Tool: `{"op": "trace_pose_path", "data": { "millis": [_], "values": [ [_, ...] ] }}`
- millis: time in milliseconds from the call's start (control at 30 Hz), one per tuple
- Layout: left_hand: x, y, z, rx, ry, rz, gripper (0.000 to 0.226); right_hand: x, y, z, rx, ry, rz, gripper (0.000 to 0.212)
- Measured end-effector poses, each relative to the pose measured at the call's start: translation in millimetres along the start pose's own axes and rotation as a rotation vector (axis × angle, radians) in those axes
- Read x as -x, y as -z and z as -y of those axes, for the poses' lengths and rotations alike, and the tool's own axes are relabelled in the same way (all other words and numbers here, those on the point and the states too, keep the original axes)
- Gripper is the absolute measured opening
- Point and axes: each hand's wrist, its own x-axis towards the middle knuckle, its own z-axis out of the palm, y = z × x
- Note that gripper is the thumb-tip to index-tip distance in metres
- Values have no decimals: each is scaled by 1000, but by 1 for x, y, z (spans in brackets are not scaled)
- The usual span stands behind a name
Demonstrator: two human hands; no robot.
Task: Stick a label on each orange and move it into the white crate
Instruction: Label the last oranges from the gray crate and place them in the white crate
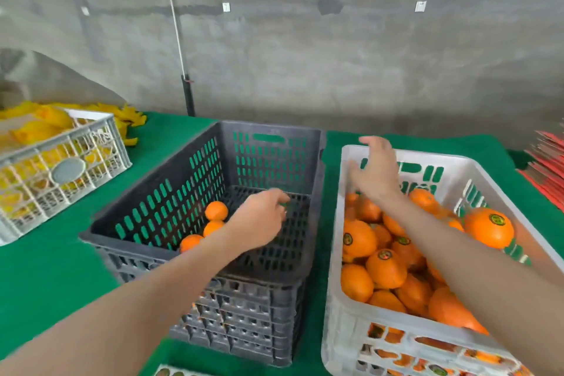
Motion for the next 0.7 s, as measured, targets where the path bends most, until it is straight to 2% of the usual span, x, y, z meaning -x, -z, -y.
{"op": "trace_pose_path", "data": {
  "millis": [67,133,233,267,367,467,567,633,700],
  "values": [
    [-18,29,37,-89,77,-19,36,30,-5,46,-162,236,97,30],
    [-37,50,73,-284,113,-2,30,58,-13,78,-219,355,328,23],
    [-61,62,110,-638,99,213,11,79,-33,95,-119,410,590,35],
    [-70,59,119,-743,78,305,18,81,-37,97,-61,403,631,40],
    [-99,43,139,-947,73,557,47,81,-42,100,33,351,663,44],
    [-122,16,157,-1051,95,701,64,81,-46,101,93,365,674,41],
    [-126,-16,186,-1127,96,739,74,81,-50,100,102,356,670,40],
    [-125,-23,194,-1087,107,717,84,79,-50,99,87,340,662,39],
    [-127,-16,183,-998,68,687,84,75,-49,98,71,323,663,39]
  ]
}}
